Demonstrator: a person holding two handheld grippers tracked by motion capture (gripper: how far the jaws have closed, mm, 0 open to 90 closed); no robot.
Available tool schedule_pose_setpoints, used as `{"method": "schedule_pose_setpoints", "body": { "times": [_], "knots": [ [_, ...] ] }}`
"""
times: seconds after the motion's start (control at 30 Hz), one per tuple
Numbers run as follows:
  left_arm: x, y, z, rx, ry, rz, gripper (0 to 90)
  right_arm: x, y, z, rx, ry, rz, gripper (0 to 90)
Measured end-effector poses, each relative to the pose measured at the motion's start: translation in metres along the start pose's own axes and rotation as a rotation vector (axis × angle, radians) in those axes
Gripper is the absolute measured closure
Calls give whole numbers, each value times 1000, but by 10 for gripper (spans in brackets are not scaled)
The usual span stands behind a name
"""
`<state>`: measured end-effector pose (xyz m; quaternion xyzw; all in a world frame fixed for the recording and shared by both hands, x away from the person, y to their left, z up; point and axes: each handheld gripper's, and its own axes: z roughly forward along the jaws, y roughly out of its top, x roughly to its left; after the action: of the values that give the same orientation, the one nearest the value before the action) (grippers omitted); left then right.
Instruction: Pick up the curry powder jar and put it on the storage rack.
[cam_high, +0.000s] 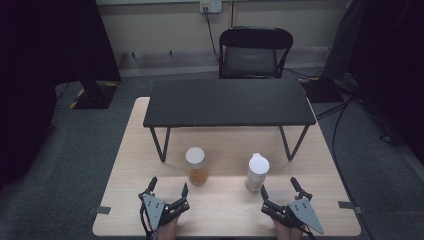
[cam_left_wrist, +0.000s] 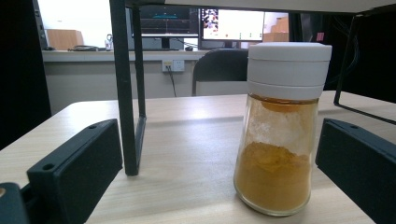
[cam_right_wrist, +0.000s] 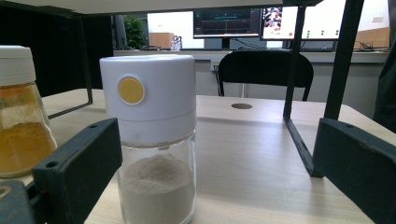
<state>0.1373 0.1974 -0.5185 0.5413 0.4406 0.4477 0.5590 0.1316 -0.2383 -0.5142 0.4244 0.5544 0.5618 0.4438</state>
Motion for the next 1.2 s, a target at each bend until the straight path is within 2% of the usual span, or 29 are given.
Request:
{"method": "schedule_pose_setpoints", "body": {
  "times": [1.07, 1.2],
  "knots": [
    [0, 0, 1, 1, 3, 0, 0, 1, 0, 0, -2, -6, -1, 1],
    [4, 1, 1, 4, -14, -2, 0, 1, 0, 0, -3, -7, -1, 1]
  ]
}}
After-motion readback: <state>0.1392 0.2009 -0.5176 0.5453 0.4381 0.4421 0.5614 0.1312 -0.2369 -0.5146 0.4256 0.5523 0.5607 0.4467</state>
